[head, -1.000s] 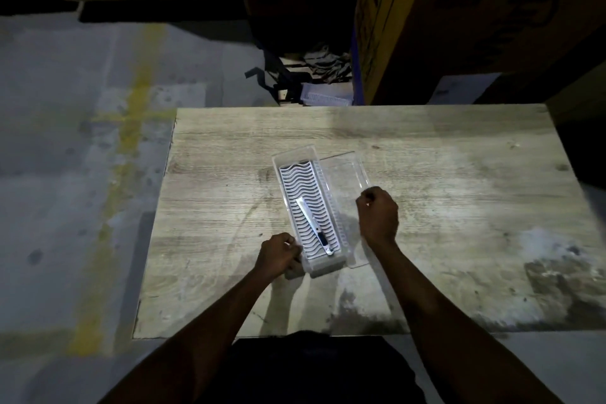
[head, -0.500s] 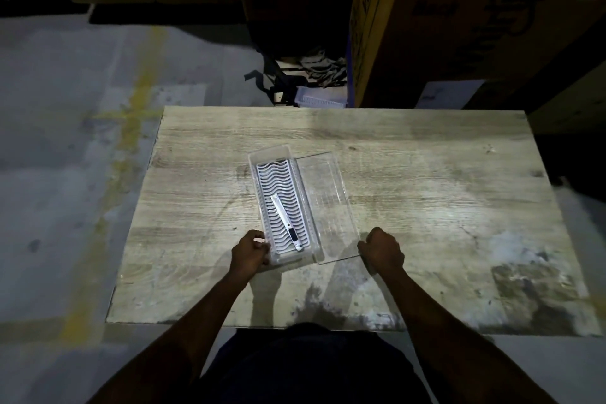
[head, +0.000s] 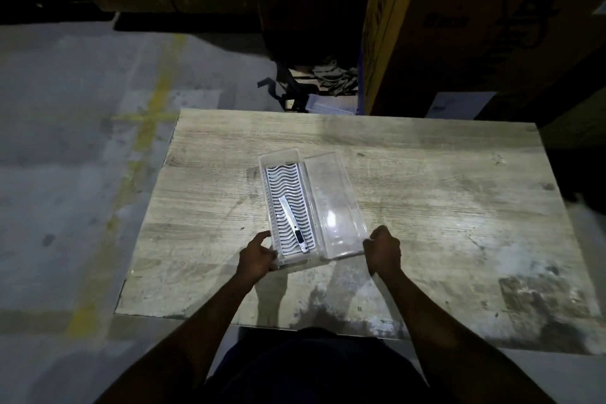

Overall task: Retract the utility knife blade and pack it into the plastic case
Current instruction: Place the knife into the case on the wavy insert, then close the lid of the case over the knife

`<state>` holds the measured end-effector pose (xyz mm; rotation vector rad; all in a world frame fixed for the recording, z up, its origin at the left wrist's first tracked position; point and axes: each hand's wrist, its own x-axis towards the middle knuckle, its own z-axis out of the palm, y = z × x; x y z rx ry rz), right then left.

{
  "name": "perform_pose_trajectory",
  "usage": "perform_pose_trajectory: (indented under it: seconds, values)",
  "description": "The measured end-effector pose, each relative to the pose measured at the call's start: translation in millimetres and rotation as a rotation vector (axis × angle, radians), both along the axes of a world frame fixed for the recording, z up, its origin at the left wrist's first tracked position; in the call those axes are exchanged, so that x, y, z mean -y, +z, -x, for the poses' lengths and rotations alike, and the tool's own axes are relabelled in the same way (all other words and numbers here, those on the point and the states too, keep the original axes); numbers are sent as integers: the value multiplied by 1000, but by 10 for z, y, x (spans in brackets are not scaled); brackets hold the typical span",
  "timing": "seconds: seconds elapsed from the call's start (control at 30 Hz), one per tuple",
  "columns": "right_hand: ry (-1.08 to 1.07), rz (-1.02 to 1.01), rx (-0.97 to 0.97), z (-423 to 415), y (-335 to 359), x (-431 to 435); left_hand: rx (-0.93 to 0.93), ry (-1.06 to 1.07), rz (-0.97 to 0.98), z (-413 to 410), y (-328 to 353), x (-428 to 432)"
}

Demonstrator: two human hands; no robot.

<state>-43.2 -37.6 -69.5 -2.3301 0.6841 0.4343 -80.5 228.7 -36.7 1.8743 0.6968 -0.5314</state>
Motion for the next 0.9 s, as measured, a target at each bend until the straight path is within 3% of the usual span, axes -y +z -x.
perform_pose_trajectory:
  seconds: [0.13, 0.23, 0.4, 0.53, 0.73, 0.9]
  values:
    - [-182, -99, 131, -267, 213, -149, 2, -10, 21, -5, 7, -62]
    - [-171, -125, 297, -491, 445, -341, -6, 2, 66, -26, -25, -145]
    - [111, -139, 610, -641, 727, -662, -77, 19, 135, -15, -159, -158]
    - [378, -160, 668, -639, 845, -958, -59, -39, 107, -31, -121, -115]
    - [895, 57, 851, -486, 874, -1382, -80, 14, 188, -23, -58, -135]
    - [1027, 47, 859, -258, 770, -1479, -73, 78, 254, -12, -117, -133]
